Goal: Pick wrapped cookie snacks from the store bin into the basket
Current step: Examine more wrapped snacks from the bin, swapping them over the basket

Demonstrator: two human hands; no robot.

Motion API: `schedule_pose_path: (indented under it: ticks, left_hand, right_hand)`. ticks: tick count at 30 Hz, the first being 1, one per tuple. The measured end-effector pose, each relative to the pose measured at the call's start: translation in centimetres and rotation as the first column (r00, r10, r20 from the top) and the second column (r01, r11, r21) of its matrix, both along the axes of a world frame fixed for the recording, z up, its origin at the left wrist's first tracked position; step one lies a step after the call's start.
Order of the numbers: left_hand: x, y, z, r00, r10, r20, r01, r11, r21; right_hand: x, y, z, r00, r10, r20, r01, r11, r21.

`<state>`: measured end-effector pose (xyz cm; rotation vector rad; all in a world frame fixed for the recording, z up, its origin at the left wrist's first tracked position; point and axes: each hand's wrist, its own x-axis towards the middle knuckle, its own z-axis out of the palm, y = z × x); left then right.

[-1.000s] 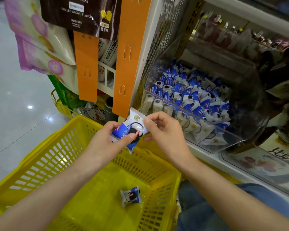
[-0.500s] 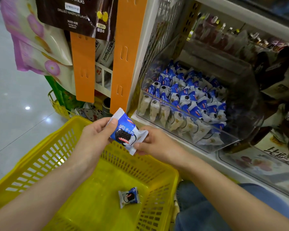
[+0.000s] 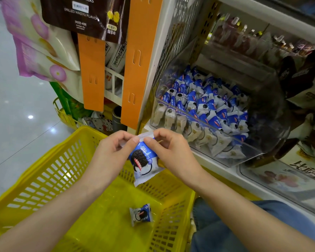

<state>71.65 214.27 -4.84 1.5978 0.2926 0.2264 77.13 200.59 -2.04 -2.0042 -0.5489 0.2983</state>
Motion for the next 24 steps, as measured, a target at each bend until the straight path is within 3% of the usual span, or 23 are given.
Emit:
schedule_pose_path:
  ticks: [3,6,11,16,21,22,24]
  left_hand:
    - [-0.18,0.12,0.07,1.0,-0.003,0.006,0.002,0.999,0.053]
    - [-0.27,0.09,0.18,1.0,-0.025,-0.016,0.026,0.998,0.06]
    - [-0.17,0.11,0.35,0.998,-0.051,-0.043,0.052,0.998,0.029]
    - [0.12,-0.11,-0.07,0.997,0.063,-0.041,-0.06,0.996,0.058]
    - [0.33,0.42,-0.46,0.973,0.102,-0.205,-0.071,0.986,0.152]
    - [0.37,0.43,-0.33,0.966,0.095,-0.242,-0.071,0.992,0.105]
    - [0.57,0.39,0.26,0.943,0.039,-0.331,-0.088,0.987,-0.134]
  right_hand:
    - [-0.05,-0.1,-0.02,0.997,0.066,0.028,-0.065,0.997,-0.037]
    - [-0.37,-0.32,0.04,0.958,0.14,0.251,-0.093,0.977,-0.192]
    - [-0.58,-0.58,0.34,0.846,0.185,0.5,-0.061,0.965,-0.255]
    - [-0.36,-0.52,0.29,0.933,0.0,0.361,0.03,0.996,-0.079]
    - [0.09,-0.44,0.28,0.967,-0.121,0.222,0.114,0.992,0.044]
    - [0.03,-0.44,0.33,0.965,-0.099,0.243,0.093,0.995,0.037]
    - [-0.16,-0.53,0.44,0.951,-0.02,0.309,0.017,1.0,0.013]
